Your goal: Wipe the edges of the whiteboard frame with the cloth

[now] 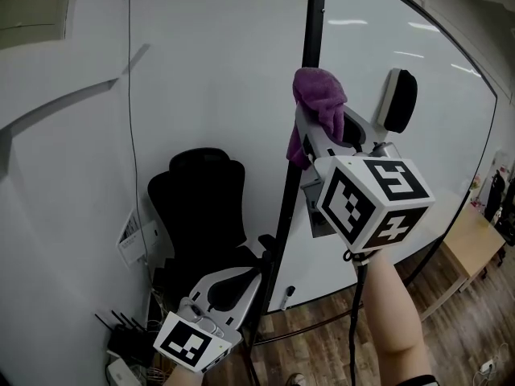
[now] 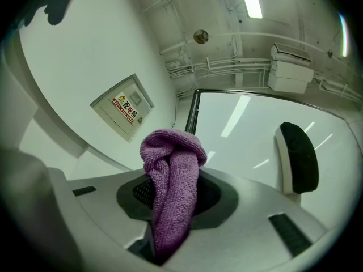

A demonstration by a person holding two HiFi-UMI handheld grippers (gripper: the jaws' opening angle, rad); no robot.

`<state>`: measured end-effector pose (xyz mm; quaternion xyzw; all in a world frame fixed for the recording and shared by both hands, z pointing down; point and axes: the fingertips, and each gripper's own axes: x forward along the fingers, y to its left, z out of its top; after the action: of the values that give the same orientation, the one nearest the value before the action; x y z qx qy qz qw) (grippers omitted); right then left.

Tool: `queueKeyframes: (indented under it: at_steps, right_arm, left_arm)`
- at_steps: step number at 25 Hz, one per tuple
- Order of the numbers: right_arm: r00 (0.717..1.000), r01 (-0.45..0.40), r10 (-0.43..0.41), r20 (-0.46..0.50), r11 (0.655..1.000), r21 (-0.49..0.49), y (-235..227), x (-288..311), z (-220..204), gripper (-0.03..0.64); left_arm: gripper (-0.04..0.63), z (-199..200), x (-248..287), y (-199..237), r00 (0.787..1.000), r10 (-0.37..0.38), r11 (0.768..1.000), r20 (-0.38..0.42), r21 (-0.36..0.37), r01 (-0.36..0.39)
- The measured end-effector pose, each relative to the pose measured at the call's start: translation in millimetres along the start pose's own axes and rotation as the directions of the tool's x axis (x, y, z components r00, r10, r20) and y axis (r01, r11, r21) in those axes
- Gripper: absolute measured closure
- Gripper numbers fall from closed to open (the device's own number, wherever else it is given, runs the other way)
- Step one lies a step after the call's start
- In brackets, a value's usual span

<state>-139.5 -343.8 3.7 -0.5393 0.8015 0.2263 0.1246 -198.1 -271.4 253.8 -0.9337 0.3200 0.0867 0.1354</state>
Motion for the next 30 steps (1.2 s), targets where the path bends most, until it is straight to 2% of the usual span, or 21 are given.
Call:
queueKeyframes:
  at_steps: [30]
  right_arm:
    - [1.0, 0.025, -0.025, 0.01, 1.0, -0.011, 12, -23, -51, 0.508]
  left_arm:
    - [0.578, -20, -8, -8, 0.998, 0.039, 0.999, -0.051, -0.035, -0.041]
